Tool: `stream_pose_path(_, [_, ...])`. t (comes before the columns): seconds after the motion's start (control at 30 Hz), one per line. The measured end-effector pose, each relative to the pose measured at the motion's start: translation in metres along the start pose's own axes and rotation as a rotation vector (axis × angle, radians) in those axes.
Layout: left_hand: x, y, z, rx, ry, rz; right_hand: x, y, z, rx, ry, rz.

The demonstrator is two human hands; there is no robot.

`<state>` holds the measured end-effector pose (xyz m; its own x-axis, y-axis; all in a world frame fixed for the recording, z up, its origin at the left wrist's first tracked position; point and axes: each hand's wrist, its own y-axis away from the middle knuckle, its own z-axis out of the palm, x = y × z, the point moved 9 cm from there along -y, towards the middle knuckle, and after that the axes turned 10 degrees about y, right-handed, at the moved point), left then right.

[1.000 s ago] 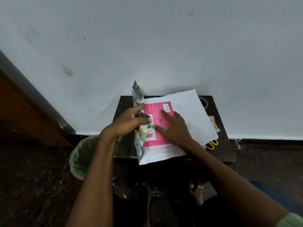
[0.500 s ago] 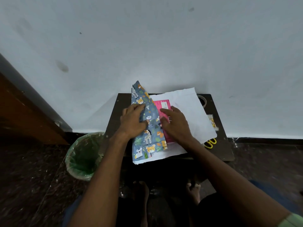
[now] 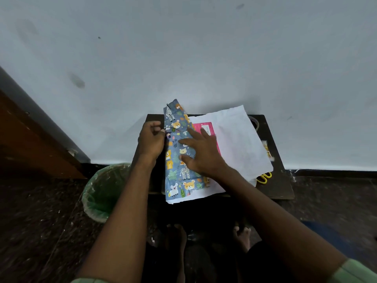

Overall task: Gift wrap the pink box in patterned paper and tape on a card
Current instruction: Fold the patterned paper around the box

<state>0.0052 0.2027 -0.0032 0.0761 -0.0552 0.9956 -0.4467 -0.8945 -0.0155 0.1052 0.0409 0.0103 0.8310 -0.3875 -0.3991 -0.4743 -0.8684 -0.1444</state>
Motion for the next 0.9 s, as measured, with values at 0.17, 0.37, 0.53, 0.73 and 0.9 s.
stream_pose_path(0.17, [-0.015, -0.019, 0.011, -0.059, 0.07, -0.075, 0.004, 0.003, -0.002, -0.056, -0.044, 0.095])
stream_pose_path(0.37, [-0.005, -0.045, 0.01, -0.081, -0.015, 0.005, -0.013, -0.006, 0.002, -0.06, -0.043, 0.005])
stream_pose_path(0.53, [0.006, -0.079, 0.022, -0.273, -0.214, 0.057, -0.013, -0.005, 0.005, -0.125, -0.038, 0.044])
stream_pose_path(0.73, [0.007, -0.105, 0.043, -0.368, -0.288, 0.043, -0.007, -0.006, 0.003, -0.201, -0.022, 0.099])
stream_pose_path(0.9, [-0.002, -0.126, 0.029, -0.093, -0.411, -0.019, -0.002, -0.006, -0.003, -0.154, -0.06, 0.089])
